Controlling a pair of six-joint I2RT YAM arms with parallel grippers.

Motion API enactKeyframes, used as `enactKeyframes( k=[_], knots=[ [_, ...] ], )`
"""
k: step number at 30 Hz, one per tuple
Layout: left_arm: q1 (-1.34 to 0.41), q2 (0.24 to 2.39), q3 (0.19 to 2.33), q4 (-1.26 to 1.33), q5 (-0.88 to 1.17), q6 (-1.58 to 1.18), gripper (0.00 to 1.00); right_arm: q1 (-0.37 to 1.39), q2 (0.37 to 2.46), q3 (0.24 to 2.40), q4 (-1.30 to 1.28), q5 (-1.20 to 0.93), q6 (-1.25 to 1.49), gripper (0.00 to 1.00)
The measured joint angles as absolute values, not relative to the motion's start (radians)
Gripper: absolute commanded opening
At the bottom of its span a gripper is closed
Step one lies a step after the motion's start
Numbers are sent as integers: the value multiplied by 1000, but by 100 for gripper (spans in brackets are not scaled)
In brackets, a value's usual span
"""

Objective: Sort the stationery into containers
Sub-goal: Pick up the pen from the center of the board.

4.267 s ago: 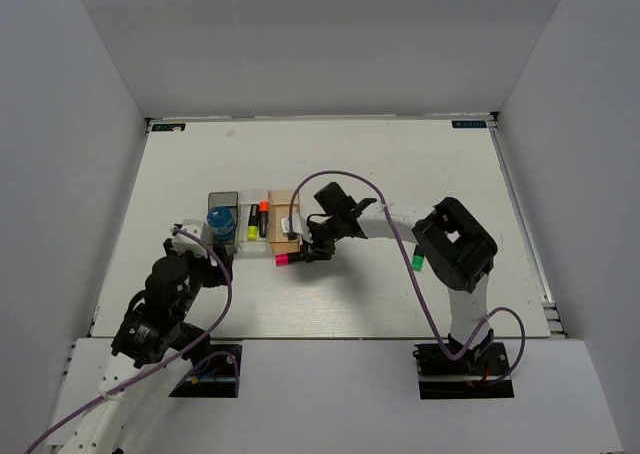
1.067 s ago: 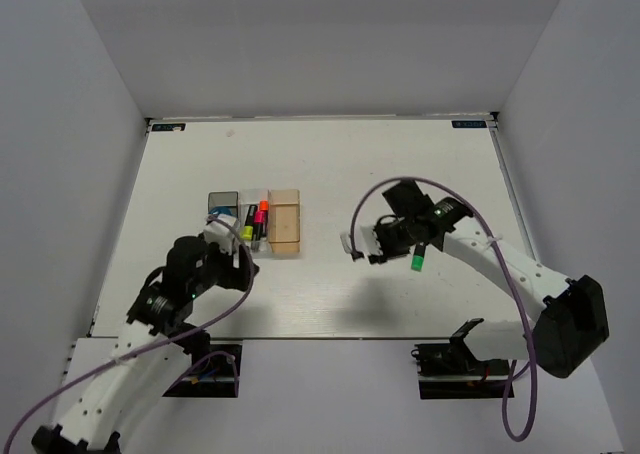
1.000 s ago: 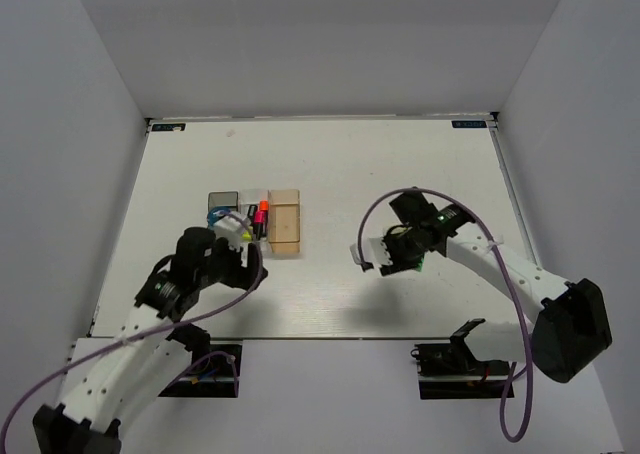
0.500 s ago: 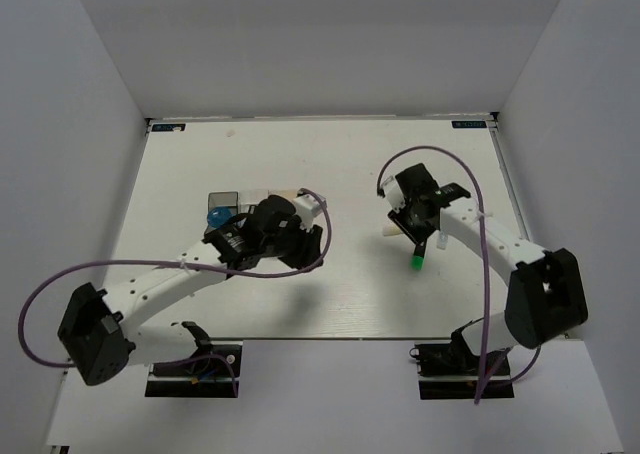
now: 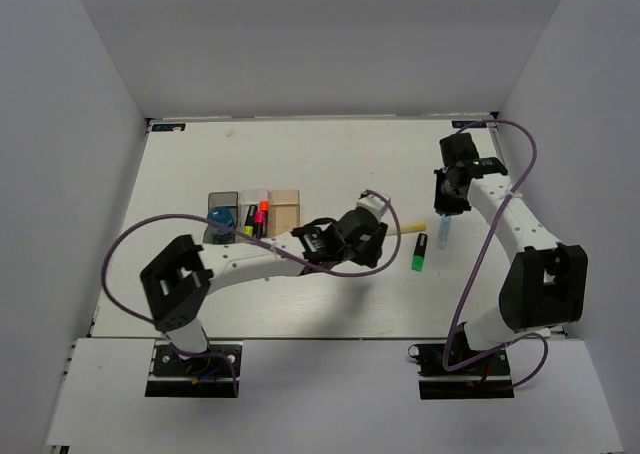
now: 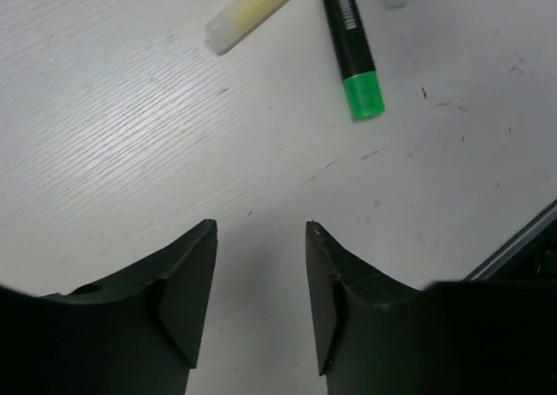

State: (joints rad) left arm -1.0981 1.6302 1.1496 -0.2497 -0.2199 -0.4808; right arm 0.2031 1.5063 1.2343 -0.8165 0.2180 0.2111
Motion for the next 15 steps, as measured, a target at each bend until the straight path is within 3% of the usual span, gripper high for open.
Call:
enactKeyframes(
  k=[2,8,9,15],
  knots=[
    [-1122,1719,1222,-226,-244,-490,49,181,1494,1234,-798,245,230,17],
    [-1185,2009,1493,-172,-292,-475,49,107,1391,1235,-751,253,255,17],
    [-1192,2041,1521,-160,-302,-471,53,96,1371,1235,-748,248,260,19],
    [-1228,2171,1610,-130,-368,-464,55,44,1275,1200,-711,205,287,21]
  ],
)
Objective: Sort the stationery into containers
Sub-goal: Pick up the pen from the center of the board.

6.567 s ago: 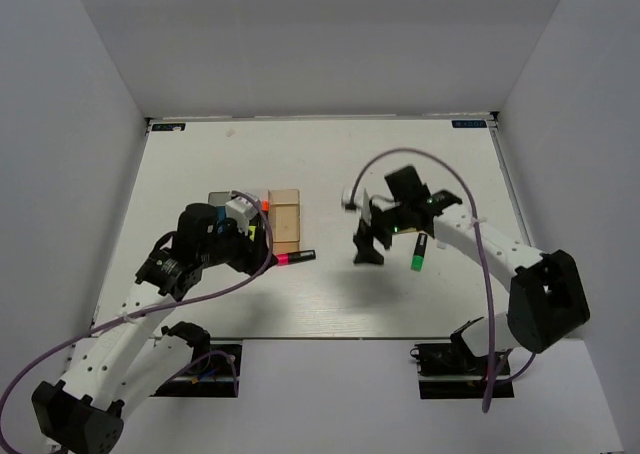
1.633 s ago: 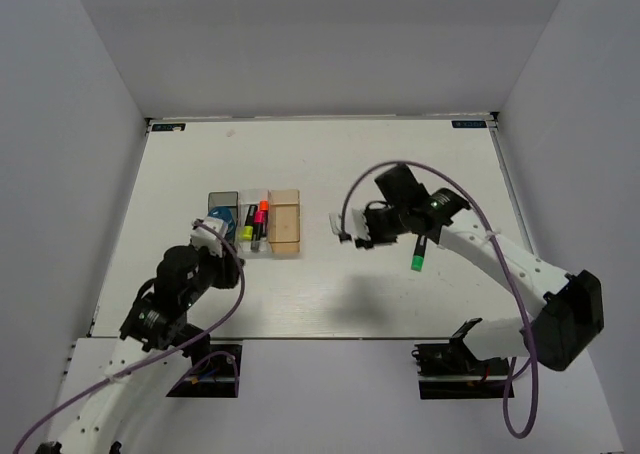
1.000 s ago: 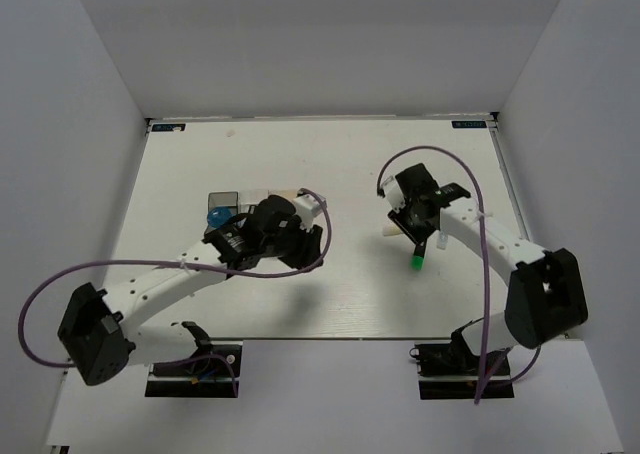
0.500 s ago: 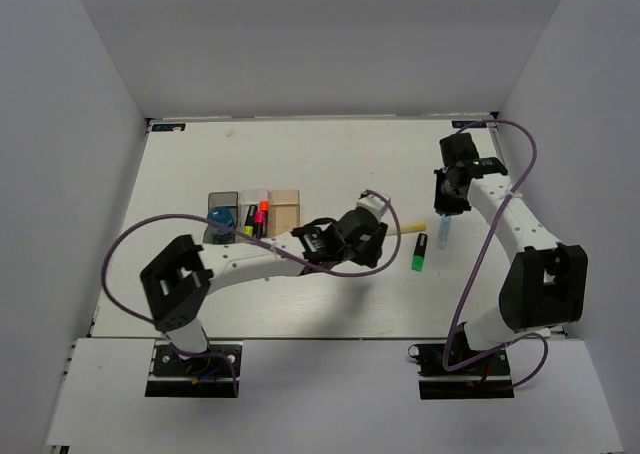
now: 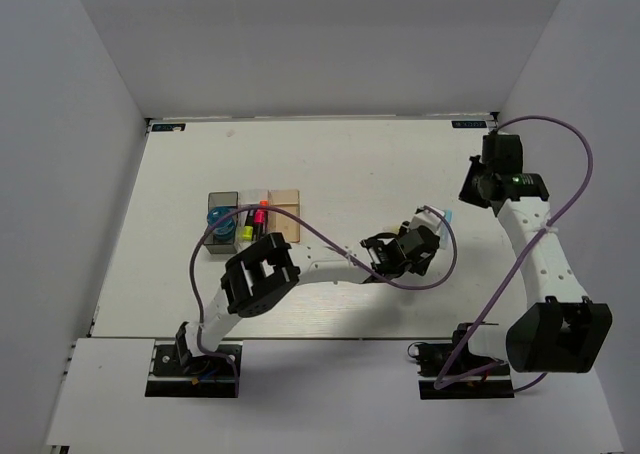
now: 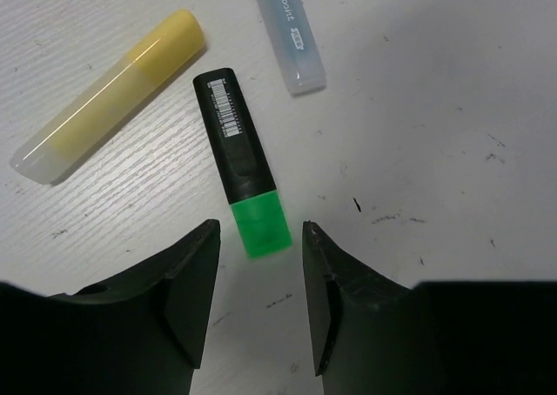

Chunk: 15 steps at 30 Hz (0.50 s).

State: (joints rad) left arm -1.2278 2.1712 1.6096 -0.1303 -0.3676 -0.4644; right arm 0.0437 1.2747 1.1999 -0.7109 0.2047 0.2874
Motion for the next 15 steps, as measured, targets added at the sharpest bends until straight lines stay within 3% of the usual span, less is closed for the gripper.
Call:
enactKeyframes(
  k=[15],
  knots=[
    [-1266,2354,1795,-166,-582,-472,58,-58,1248,1162,-705,52,312,24]
  ],
)
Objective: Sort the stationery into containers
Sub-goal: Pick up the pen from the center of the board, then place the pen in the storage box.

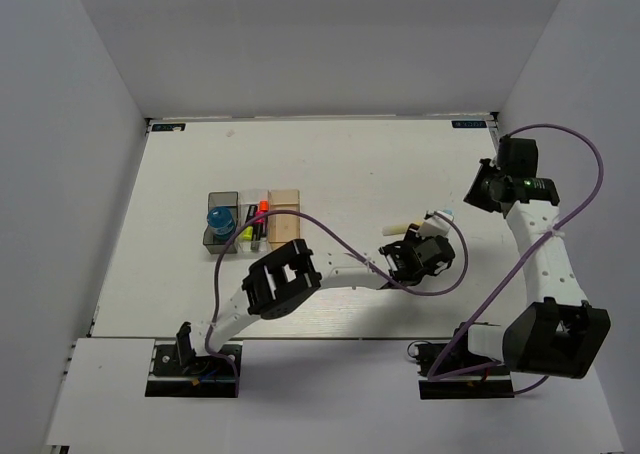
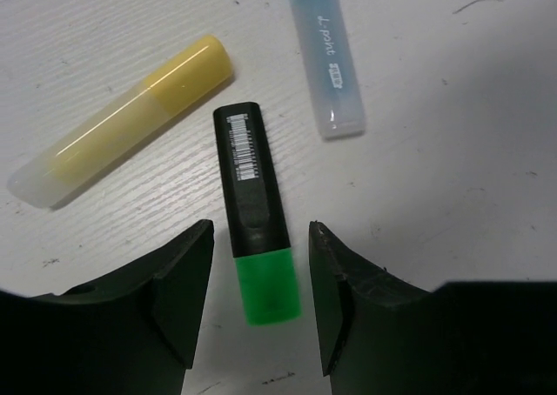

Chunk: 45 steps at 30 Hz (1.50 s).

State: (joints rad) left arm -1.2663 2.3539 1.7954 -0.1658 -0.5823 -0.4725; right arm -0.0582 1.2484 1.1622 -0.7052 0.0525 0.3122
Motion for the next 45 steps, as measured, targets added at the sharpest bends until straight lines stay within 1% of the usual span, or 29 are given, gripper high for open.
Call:
enactKeyframes(
  k=[11,13,15,16,18,19,20,22,23,24,27,29,34,35,40,42,45],
  knots=[
    [-1264,2438,1884,-231,-655,-508,58,-110,1238,1161,-705,-26,315,24],
    [-1264,2444,1892,-237,-656,-521,51,-120,1238,1161,-705,-35,316,24],
    [-1264,2447,1898,-240,-656,-532,42,-128,1238,1161,-705,-46,317,24],
    [-1264,2447,1898,-244,-657,-538,33,-135,1238,1161,-705,-53,319,24],
    [-1264,2446,1898,-249,-658,-549,25,-143,1238,1161,-705,-61,322,24],
    [-1264,2444,1893,-249,-658,-551,17,-146,1238,1161,-706,-65,323,24],
    [-1264,2437,1877,-244,-660,-559,13,-150,1238,1161,-706,-72,325,24],
    [-1261,2402,1815,-229,-665,-574,5,-156,1238,1161,-706,-83,330,30],
    [-1259,2374,1770,-222,-667,-581,3,-157,1238,1161,-706,-89,332,35],
    [-1259,2344,1726,-225,-669,-587,1,-159,1238,1161,-706,-93,334,46],
    [-1248,2247,1584,-221,-662,-600,0,-165,1238,1161,-707,-116,332,60],
    [-1236,2188,1504,-223,-656,-596,0,-169,1238,1158,-706,-138,326,62],
    [-1208,2004,1317,-235,-649,-524,0,-176,1237,1128,-705,-213,302,62],
    [-1206,1961,1289,-234,-656,-510,0,-176,1237,1121,-704,-231,296,60],
    [-1181,1665,1140,-223,-704,-461,0,-176,1237,1093,-701,-319,267,60],
    [-1134,1559,1091,-224,-712,-457,0,-176,1238,1089,-699,-345,256,60],
    [-1005,1433,1041,-256,-725,-465,0,-176,1252,1088,-699,-379,242,60]
  ],
)
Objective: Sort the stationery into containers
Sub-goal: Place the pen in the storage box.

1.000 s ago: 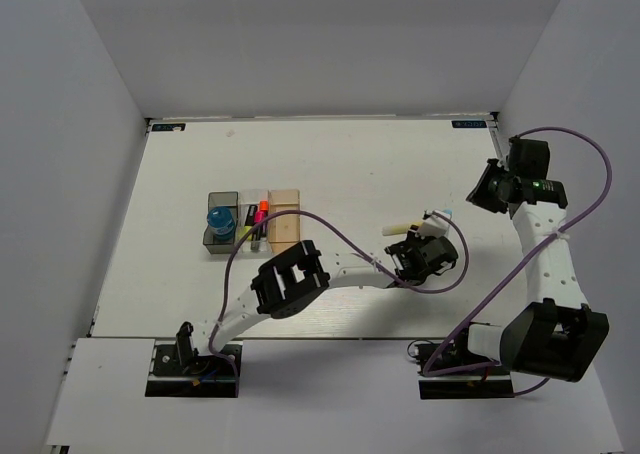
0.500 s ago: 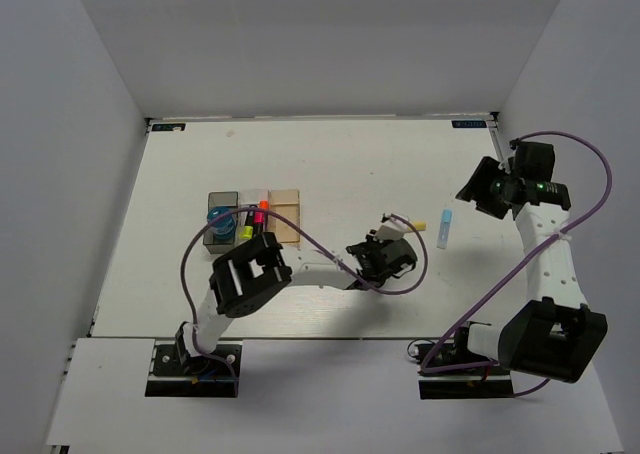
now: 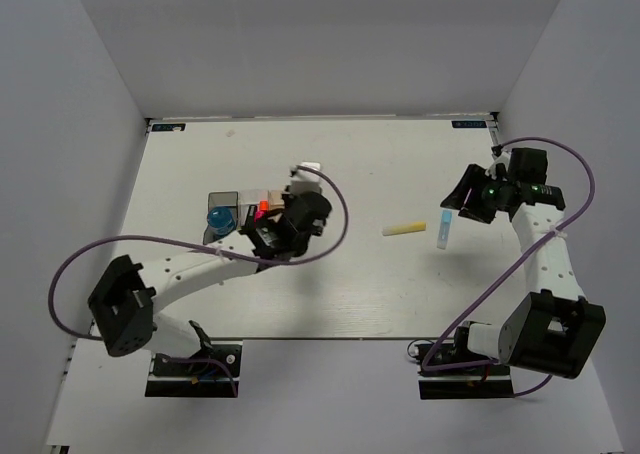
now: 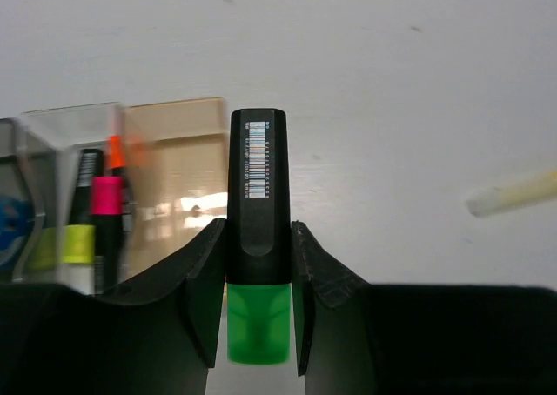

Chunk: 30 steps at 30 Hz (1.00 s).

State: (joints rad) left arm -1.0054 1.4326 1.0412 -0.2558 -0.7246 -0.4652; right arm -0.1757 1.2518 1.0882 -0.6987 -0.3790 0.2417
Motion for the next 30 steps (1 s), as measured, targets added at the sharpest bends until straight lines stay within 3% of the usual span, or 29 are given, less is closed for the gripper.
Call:
enactKeyframes(
  k=[3,5,6,7,8,10,14,17,18,19,21,22,25,28,29,30],
  knots=[
    [-884,1369,999,-288,-721,-468,0,-175,1275,1087,-699,-421,212,57],
    [-810,1341,965,-318,-714,-467,0,-175,1289,1082,-697,-462,181,44],
    [-776,1333,953,-342,-701,-468,0,-175,1297,1081,-698,-490,162,31],
    [-745,1329,942,-350,-692,-468,0,-175,1304,1081,-697,-518,139,30],
    [-716,1328,935,-363,-678,-467,0,-175,1312,1081,-698,-551,127,21],
    [-658,1330,919,-378,-644,-467,0,-174,1324,1080,-699,-603,94,17],
    [-574,1348,908,-396,-592,-464,0,-174,1348,1080,-703,-665,54,25],
    [-540,1394,910,-399,-566,-463,6,-174,1357,1080,-706,-686,34,51],
    [-529,1417,914,-400,-557,-463,12,-174,1358,1080,-708,-691,22,67],
    [-521,1443,919,-403,-548,-463,34,-174,1359,1080,-708,-696,11,77],
    [-508,1491,932,-411,-531,-461,53,-173,1361,1080,-710,-704,-17,88],
    [-504,1510,938,-414,-526,-455,64,-173,1364,1080,-711,-707,-33,88],
    [-496,1538,961,-424,-513,-446,68,-173,1386,1087,-733,-701,-87,81],
    [-496,1536,988,-425,-509,-433,68,-173,1425,1099,-752,-669,-127,65],
    [-496,1531,995,-424,-507,-429,64,-173,1434,1101,-755,-657,-134,60],
    [-496,1522,998,-422,-505,-420,55,-173,1443,1103,-759,-649,-141,48]
  ],
)
